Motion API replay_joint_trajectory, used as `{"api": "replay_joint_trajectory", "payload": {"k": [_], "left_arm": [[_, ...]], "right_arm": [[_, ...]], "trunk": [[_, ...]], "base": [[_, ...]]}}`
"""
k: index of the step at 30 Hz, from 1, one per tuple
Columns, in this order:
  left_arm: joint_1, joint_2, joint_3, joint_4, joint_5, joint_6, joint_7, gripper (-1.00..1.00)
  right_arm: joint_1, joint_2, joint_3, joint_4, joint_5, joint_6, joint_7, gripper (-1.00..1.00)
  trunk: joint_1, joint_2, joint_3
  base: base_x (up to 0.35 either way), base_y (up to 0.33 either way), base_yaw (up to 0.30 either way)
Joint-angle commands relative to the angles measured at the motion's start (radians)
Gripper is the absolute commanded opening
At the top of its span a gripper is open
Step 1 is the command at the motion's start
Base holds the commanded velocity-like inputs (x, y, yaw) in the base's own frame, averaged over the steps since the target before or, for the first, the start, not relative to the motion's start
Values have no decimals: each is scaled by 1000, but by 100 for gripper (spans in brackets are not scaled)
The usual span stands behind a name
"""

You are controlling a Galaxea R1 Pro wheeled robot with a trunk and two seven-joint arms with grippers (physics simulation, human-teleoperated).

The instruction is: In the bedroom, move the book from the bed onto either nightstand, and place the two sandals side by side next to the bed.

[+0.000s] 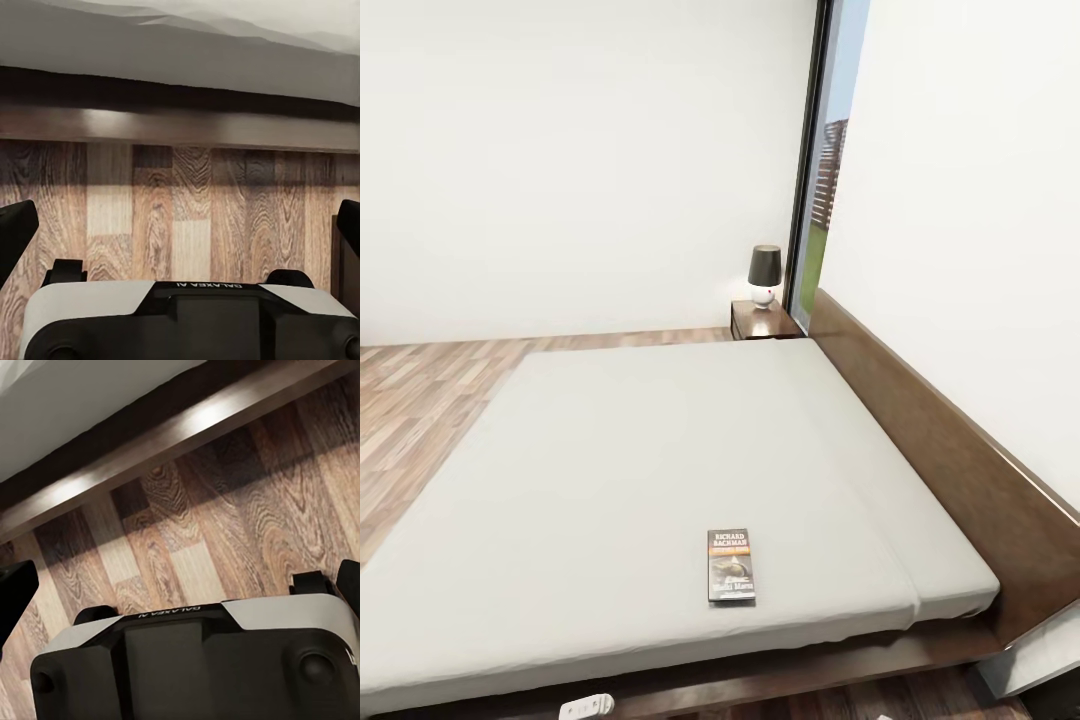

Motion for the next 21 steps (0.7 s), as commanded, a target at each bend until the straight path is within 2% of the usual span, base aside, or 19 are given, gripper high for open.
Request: {"api": "replay_joint_trajectory", "payload": {"k": [1,10,21], "left_arm": [[-1,1,3,2,11,0,-7,100],[-1,2,4,0,9,0,-7,100],[-1,2,2,0,9,-1,-8,100]], "right_arm": [[0,1,-5,1,3,-3,4,100],[0,1,-6,1,3,-3,4,100],[0,1,-6,0,3,-3,4,100]], "trunk": [[1,-2,-2],[1,-2,-4],[1,-2,-19]], "base": [[0,0,0],[0,0,0],[0,0,0]]}}
